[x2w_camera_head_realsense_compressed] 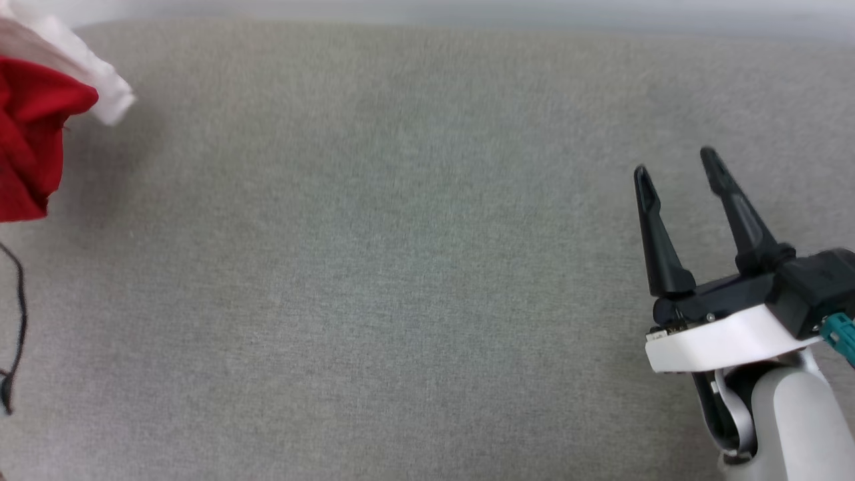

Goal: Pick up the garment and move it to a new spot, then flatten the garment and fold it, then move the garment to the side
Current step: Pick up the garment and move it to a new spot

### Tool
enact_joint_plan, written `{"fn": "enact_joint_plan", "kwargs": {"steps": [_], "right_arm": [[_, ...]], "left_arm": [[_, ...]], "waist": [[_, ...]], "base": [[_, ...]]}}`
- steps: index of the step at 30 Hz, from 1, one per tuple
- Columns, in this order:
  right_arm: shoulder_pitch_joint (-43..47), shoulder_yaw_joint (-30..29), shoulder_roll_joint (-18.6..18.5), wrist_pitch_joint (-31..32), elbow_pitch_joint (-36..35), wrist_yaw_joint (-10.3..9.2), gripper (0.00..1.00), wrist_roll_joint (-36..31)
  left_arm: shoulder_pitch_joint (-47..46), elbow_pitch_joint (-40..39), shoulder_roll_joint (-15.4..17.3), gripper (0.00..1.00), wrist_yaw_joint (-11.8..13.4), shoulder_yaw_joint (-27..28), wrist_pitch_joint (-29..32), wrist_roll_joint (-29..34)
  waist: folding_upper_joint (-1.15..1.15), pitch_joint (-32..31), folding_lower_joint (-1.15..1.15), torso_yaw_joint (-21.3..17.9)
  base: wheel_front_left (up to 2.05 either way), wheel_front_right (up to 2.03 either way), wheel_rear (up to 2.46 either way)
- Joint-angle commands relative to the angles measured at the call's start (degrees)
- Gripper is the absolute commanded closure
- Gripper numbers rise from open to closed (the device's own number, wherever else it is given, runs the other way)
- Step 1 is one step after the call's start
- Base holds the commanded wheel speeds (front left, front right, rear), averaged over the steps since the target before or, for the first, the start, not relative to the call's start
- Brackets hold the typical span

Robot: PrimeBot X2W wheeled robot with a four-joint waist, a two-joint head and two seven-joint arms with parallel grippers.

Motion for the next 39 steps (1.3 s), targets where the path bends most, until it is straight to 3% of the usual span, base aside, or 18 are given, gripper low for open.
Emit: {"fn": "enact_joint_plan", "kwargs": {"steps": [1,10,17,25,30,38,39], "right_arm": [[1.59,-0.39,0.47,-0.28,0.55,-0.02,0.00,0.28],[6.27,-1.24,1.34,0.70,1.07,-0.02,0.00,0.68],[8.50,-2.09,1.49,1.79,0.64,-0.02,0.00,0.81],[10.35,-3.73,1.48,2.88,-0.27,-0.02,0.00,1.64],[10.38,-3.79,1.48,2.51,-0.66,-0.02,0.00,2.48],[9.56,-4.03,1.48,1.30,0.22,-0.02,0.00,3.51],[9.42,-4.01,1.48,1.05,0.45,-0.02,0.00,3.68]], "left_arm": [[-0.72,0.53,-0.96,1.00,-0.25,-0.72,-2.83,0.48],[1.93,-1.37,-7.41,1.00,-0.03,-5.30,-9.27,1.96],[8.89,-11.25,-15.41,1.00,0.63,-10.85,-5.76,2.56],[16.77,-22.30,-23.89,1.00,-1.39,-19.38,-1.79,0.99],[22.36,-23.83,-26.40,1.00,-1.91,-25.56,-0.89,0.52],[30.72,-20.41,-27.29,1.00,-2.40,-32.54,2.73,-1.71],[31.65,-20.03,-27.36,0.78,-2.45,-33.27,3.10,-2.15]], "waist": [[0.00,-4.56,0.00,-1.16],[0.00,-11.34,0.00,-6.25],[0.00,-14.07,0.00,-12.57],[0.00,-13.82,0.00,-17.53],[0.00,-11.85,0.00,-18.79],[0.00,-9.17,0.00,-18.31],[0.00,-8.97,0.00,-18.09]], "base": [[0.00,0.00,0.00],[0.00,0.00,0.00],[0.00,0.00,0.00],[0.00,0.00,0.00],[0.00,0.00,0.00],[0.00,0.00,0.00],[0.00,0.00,0.00]]}}
